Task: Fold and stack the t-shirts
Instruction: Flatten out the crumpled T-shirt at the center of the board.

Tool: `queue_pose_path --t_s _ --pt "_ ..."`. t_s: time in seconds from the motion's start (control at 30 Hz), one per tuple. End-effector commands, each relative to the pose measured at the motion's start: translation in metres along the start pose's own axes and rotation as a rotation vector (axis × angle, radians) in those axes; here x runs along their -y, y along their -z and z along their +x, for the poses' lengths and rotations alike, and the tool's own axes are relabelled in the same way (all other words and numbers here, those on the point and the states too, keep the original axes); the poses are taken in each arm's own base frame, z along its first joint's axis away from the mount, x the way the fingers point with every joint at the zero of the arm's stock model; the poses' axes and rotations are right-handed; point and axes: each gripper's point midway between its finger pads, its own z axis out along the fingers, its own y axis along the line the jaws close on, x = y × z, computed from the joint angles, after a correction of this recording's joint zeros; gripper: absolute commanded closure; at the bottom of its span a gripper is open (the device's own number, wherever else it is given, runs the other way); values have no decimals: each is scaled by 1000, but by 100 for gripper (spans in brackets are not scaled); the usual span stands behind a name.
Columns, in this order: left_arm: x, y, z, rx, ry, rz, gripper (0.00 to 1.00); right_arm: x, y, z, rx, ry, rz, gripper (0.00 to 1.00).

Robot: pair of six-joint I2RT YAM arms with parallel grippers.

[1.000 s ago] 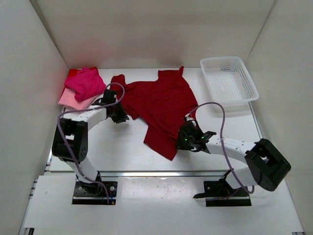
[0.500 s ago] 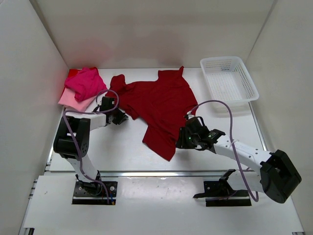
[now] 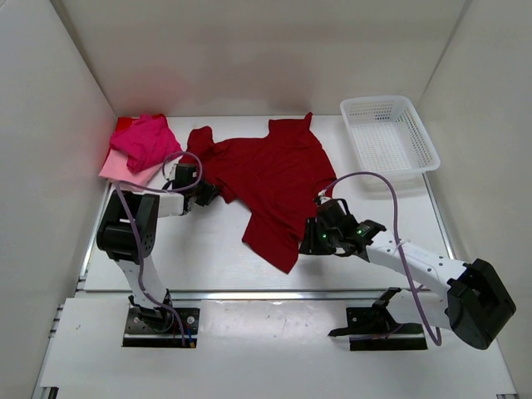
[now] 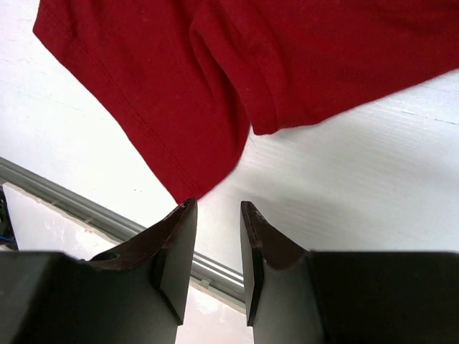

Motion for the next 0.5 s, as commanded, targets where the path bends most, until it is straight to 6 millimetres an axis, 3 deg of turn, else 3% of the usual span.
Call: queue_pose_path --t_s 0.0,0.2,0.37,0.47 --pt "-11 -7 -4 27 7 -51 68 -12 13 -17 50 14 -36 72" --pt "-17 5 -10 36 -31 -74 94 -7 11 -2 12 10 -33 64" --pt "-26 41 -23 62 -87 -90 97 -5 0 26 -72 -17 -74 56" --pt "-49 69 -32 86 -117 -149 100 -8 -7 33 -76 -18 -110 56"
